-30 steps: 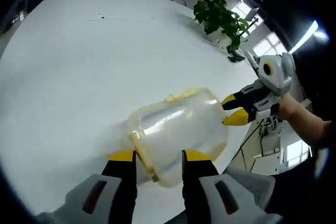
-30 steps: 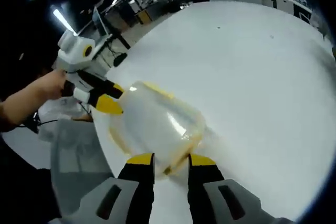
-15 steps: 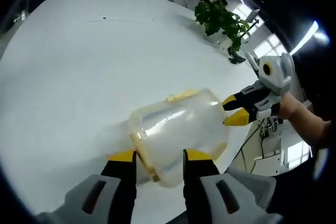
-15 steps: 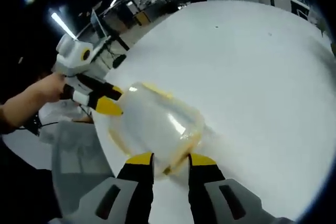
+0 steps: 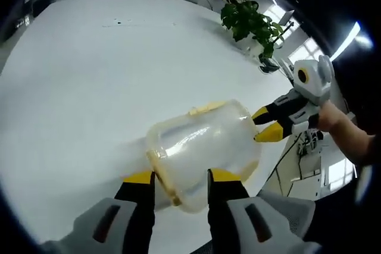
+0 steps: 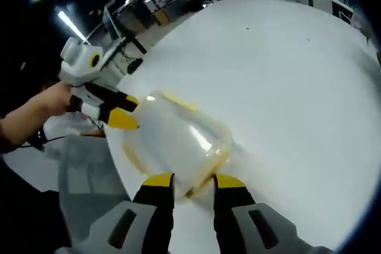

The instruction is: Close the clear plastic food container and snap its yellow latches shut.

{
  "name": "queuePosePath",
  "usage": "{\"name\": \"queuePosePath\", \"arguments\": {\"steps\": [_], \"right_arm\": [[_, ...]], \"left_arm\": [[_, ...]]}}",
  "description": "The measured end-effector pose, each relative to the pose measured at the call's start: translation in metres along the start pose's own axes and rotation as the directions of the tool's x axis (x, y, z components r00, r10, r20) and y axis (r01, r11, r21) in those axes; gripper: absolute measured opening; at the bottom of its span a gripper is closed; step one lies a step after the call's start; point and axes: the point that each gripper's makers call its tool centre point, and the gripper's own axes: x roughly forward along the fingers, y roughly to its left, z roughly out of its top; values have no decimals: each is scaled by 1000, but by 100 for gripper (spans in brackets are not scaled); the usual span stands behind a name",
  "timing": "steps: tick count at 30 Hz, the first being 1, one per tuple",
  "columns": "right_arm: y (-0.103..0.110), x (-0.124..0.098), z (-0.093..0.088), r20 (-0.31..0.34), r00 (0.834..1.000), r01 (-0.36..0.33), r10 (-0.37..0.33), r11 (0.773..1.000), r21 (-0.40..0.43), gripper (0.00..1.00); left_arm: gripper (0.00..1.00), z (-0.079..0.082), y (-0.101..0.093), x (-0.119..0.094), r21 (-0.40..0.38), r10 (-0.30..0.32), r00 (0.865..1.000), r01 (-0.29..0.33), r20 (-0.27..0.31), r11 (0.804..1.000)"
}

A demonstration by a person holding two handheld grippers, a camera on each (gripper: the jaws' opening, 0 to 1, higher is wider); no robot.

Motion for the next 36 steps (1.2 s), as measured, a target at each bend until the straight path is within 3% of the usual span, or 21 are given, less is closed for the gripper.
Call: {"name": "queuePosePath", "arguments": {"steps": [10,12,15,18,20,21,23,24,25,27,29,31,33,36], "right_arm": [[0,-2,1,-40,999,1,-4,998,-67,26],[-1,-2,2,-55,998,3,-9,994,-112,27],[0,-3,2,-81,996,15,-31,980,-200,27],[0,-5,2,-140,988,8,-61,937,-350,28],[1,-6,3,-152,986,4,-69,920,-391,28],[2,-6,2,-171,983,-3,-70,919,-395,28],[0,-6,3,-184,980,-6,-77,911,-413,28],[0,-6,4,-187,979,-3,-86,901,-433,28],[-2,-7,6,-186,977,1,-99,885,-466,27],[-3,-9,9,-198,972,7,-127,858,-514,26],[-2,-9,14,-189,971,18,-144,839,-544,26],[6,-8,16,-193,974,-6,-121,834,-552,26],[13,-5,21,-185,978,-25,-97,826,-563,26],[19,-1,24,-183,980,-40,-82,815,-578,26]], "left_arm": [[35,4,0,-2,72,18,1000,-18,-6,997],[36,6,0,-3,151,51,999,-49,-8,987],[38,9,-2,-6,291,98,995,-96,7,952],[40,12,-4,-6,384,115,993,-111,13,917],[41,12,-4,-6,393,113,994,-106,7,913],[41,14,-5,-6,446,99,995,-93,10,890],[41,15,-7,-6,473,104,995,-95,7,876],[41,16,-8,-7,501,106,994,-95,5,860],[40,17,-10,-7,555,103,995,-86,0,827],[38,16,-13,-6,611,112,994,-81,-13,788],[40,16,-16,-5,615,111,994,-75,-20,785],[42,17,-18,-5,639,100,995,-59,-28,767],[42,16,-19,-5,642,95,995,-46,-42,766],[42,19,-25,-5,672,69,997,-24,-40,741]]}}
